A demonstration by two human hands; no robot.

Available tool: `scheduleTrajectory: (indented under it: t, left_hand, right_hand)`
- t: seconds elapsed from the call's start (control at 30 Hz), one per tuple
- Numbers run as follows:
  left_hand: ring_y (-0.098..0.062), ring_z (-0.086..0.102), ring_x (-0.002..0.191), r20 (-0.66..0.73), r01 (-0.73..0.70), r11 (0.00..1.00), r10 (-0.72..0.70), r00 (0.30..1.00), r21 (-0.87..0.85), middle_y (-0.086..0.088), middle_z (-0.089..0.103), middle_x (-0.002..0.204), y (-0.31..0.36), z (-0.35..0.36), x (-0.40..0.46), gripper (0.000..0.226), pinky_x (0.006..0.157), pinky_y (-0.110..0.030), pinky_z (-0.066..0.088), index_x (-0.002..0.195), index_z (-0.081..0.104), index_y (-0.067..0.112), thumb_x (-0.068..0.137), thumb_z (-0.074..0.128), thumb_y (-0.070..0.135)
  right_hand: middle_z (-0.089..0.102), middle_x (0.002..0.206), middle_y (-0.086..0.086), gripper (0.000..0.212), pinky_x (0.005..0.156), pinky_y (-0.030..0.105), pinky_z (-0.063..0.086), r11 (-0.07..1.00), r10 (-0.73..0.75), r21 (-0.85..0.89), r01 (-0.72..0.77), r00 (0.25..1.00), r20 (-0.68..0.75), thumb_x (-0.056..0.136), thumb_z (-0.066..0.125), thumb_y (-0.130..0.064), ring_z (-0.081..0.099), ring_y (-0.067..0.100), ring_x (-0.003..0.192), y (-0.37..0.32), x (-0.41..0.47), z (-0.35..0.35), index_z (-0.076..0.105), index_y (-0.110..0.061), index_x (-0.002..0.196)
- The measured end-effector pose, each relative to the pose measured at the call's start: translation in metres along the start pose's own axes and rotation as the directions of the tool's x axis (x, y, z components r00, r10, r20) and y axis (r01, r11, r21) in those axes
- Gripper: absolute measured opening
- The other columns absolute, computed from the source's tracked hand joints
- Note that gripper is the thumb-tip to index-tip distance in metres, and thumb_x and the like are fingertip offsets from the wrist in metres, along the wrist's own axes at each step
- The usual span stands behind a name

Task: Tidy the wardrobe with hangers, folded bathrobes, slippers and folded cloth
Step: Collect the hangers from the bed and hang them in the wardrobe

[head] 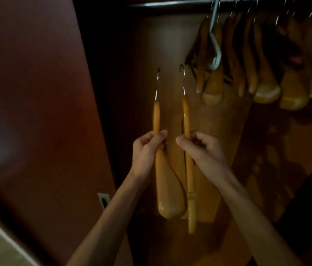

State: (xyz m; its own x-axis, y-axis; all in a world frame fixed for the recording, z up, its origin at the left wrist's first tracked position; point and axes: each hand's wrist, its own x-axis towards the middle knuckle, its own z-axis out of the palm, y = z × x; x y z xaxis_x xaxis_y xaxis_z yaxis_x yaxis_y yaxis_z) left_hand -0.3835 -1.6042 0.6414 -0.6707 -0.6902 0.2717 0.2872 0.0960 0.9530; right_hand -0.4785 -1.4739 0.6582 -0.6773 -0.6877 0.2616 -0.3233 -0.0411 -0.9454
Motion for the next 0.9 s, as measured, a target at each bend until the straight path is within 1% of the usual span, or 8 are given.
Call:
scheduleTrajectory:
  t: [0.1, 0.3, 0.37, 0.47, 0.57, 0.67, 0.83, 0.9]
  left_hand:
    - [-0.008, 0.056, 0.057, -0.02, -0.047, 0.999, 0.047, 0.999, 0.016, 0.0, 0.059, 0.064, 0.023, -0.001, 0.026, 0.031, 0.057, -0.018, 0.049, 0.089, 0.068, -0.002, 0.097, 0.059, 0.026]
    - [-0.012, 0.056, 0.059, -0.042, -0.112, 0.993, 0.111, 0.993, -0.024, -0.005, 0.059, 0.067, 0.067, -0.011, 0.08, 0.039, 0.057, -0.018, 0.049, 0.097, 0.067, -0.011, 0.095, 0.062, 0.027]
    - [-0.013, 0.057, 0.061, -0.039, -0.128, 0.992, 0.128, 0.991, -0.001, -0.008, 0.061, 0.07, 0.078, -0.014, 0.095, 0.039, 0.058, -0.019, 0.05, 0.096, 0.068, -0.009, 0.095, 0.062, 0.029]
    - [-0.023, 0.061, 0.068, -0.024, -0.132, 0.991, 0.133, 0.991, 0.016, -0.023, 0.065, 0.078, 0.09, -0.015, 0.116, 0.044, 0.062, -0.023, 0.054, 0.095, 0.068, -0.009, 0.093, 0.064, 0.034]
    - [-0.018, 0.063, 0.061, -0.022, -0.1, 0.994, 0.099, 0.995, -0.035, -0.012, 0.066, 0.071, 0.104, -0.012, 0.13, 0.042, 0.057, -0.023, 0.054, 0.098, 0.068, -0.009, 0.091, 0.067, 0.033]
    - [-0.009, 0.064, 0.057, -0.022, -0.072, 0.992, 0.07, 0.997, -0.102, 0.001, 0.067, 0.065, 0.118, -0.007, 0.141, 0.033, 0.055, -0.022, 0.051, 0.101, 0.073, -0.002, 0.09, 0.068, 0.029]
    - [-0.01, 0.065, 0.054, 0.056, -0.02, 0.993, 0.026, 0.998, -0.116, 0.0, 0.068, 0.063, 0.143, 0.006, 0.165, 0.032, 0.055, -0.022, 0.049, 0.097, 0.075, 0.0, 0.086, 0.073, 0.029]
    - [-0.014, 0.07, 0.061, 0.106, -0.003, 0.995, 0.014, 0.994, -0.101, -0.006, 0.073, 0.069, 0.151, 0.016, 0.175, 0.03, 0.06, -0.025, 0.054, 0.096, 0.076, 0.003, 0.086, 0.073, 0.031]
  right_hand:
    - [0.066, 0.07, -0.013, 0.019, 0.055, 0.02, 0.052, 0.998, -0.045, -0.033, 0.044, 0.999, -0.023, 0.086, 0.069, -0.046, 0.063, 0.001, 0.064, -0.018, 0.024, -0.001, 0.069, -0.027, 0.087]
    - [0.057, 0.057, -0.016, 0.023, 0.05, 0.014, 0.045, 0.986, -0.159, -0.064, 0.155, 0.985, -0.06, 0.09, 0.066, -0.044, 0.057, -0.001, 0.054, -0.063, 0.076, 0.009, 0.068, -0.021, 0.089]
    - [0.058, 0.06, -0.013, 0.025, 0.051, 0.015, 0.046, 0.982, -0.175, -0.082, 0.169, 0.982, -0.071, 0.09, 0.066, -0.045, 0.058, 0.001, 0.055, -0.079, 0.089, 0.014, 0.068, -0.021, 0.09]
    - [0.067, 0.074, -0.006, 0.029, 0.056, 0.015, 0.052, 0.97, -0.198, -0.159, 0.185, 0.977, -0.075, 0.09, 0.063, -0.051, 0.066, 0.006, 0.065, -0.101, 0.107, 0.016, 0.068, -0.023, 0.096]
    - [0.073, 0.086, -0.003, 0.03, 0.063, 0.015, 0.052, 0.955, -0.215, -0.236, 0.181, 0.968, -0.129, 0.089, 0.062, -0.053, 0.069, 0.006, 0.077, -0.124, 0.125, 0.013, 0.069, -0.026, 0.1]
    - [0.072, 0.08, 0.002, 0.03, 0.067, 0.021, 0.054, 0.952, -0.225, -0.246, 0.18, 0.96, -0.166, 0.09, 0.063, -0.051, 0.069, 0.007, 0.072, -0.144, 0.14, 0.008, 0.07, -0.022, 0.086]
    - [0.072, 0.08, 0.006, 0.036, 0.062, 0.019, 0.049, 0.957, -0.184, -0.262, 0.127, 0.962, -0.202, 0.092, 0.063, -0.046, 0.071, 0.013, 0.078, -0.166, 0.172, -0.006, 0.072, -0.012, 0.086]
    - [0.074, 0.084, 0.009, 0.035, 0.062, 0.019, 0.049, 0.969, -0.139, -0.228, 0.097, 0.974, -0.177, 0.094, 0.063, -0.041, 0.071, 0.009, 0.076, -0.173, 0.183, -0.01, 0.073, -0.008, 0.093]
